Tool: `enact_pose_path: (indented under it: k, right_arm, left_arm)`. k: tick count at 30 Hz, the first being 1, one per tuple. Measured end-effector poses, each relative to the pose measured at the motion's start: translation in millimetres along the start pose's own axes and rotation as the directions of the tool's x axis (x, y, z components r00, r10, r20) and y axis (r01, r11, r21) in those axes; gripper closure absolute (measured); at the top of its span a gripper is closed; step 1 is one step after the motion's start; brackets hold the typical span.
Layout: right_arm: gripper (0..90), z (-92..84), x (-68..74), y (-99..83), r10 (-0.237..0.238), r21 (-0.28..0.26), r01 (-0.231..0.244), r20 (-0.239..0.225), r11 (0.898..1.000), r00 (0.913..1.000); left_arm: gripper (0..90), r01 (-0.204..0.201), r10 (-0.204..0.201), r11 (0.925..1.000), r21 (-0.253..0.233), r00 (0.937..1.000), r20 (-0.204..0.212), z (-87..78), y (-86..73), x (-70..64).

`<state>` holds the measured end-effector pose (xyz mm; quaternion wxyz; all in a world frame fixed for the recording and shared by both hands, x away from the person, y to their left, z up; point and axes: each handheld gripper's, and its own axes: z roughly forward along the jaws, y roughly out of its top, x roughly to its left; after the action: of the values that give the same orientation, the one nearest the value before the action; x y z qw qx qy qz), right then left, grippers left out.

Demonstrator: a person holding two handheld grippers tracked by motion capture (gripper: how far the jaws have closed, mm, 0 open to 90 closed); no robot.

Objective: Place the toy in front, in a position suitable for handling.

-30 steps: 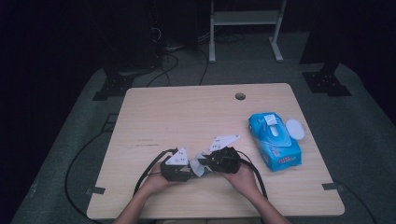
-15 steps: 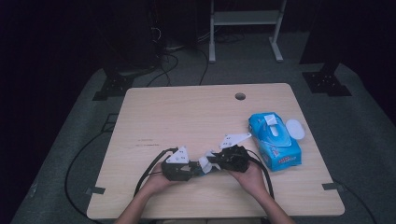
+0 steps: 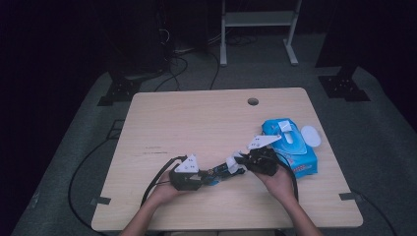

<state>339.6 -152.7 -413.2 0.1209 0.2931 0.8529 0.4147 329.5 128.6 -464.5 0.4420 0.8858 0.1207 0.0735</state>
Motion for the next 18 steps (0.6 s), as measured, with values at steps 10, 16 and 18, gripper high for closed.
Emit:
enact_pose_path:
  k: [10,16,18]
  right_arm:
    - [82.6,-9.9,-22.8,-10.9,0.09,-0.014,-0.089,0.01,0.996,0.9959]
    - [82.3,1.9,-4.4,-4.3,0.023,-0.021,-0.024,-0.047,0.999,0.9986]
    - [82.3,0.8,-9.1,-5.2,0.037,-0.019,-0.038,-0.053,0.999,0.9979]
  left_arm:
    - [69.8,-0.008,0.008,1.0,0.005,1.0,0.002,-2.0,-0.7,0.6]
    - [69.8,-0.003,0.003,1.0,0.006,1.0,0.005,-3.4,-1.4,1.3]
    - [69.9,-0.006,0.006,1.0,0.006,1.0,0.002,-3.6,-1.6,1.0]
